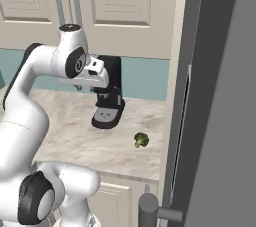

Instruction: Place the broccoli in the correct fridge rack based on whether it is a fruit or vegetable. Finally, close the fridge door.

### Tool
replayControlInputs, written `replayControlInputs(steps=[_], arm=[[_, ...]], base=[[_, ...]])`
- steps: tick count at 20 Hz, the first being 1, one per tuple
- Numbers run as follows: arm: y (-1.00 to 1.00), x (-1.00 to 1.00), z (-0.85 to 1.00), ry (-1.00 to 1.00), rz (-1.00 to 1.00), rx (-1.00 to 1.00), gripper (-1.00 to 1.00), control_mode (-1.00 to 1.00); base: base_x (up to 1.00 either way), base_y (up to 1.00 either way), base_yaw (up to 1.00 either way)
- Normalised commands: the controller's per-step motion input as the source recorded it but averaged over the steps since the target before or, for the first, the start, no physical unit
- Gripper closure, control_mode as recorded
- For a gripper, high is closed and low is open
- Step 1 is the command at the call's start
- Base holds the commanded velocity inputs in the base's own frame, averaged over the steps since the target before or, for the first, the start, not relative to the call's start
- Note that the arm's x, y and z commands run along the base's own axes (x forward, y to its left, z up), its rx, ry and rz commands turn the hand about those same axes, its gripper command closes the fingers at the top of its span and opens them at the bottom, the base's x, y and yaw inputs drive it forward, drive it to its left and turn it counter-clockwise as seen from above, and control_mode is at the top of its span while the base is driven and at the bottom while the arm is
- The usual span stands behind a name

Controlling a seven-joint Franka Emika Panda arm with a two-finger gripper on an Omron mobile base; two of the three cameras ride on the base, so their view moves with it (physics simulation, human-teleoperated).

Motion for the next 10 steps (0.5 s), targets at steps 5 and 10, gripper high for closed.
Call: replayControlInputs(steps=[5,10], arm=[[-0.16,-0.29,-0.22,-0.16,0.00,-0.01,-1.00,-1.00],[-0.97,-0.22,-0.91,-0.07,0.00,0.00,-1.00,-1.00]], base=[[0.00,0.00,0.00],[0.00,0.00,0.00]])
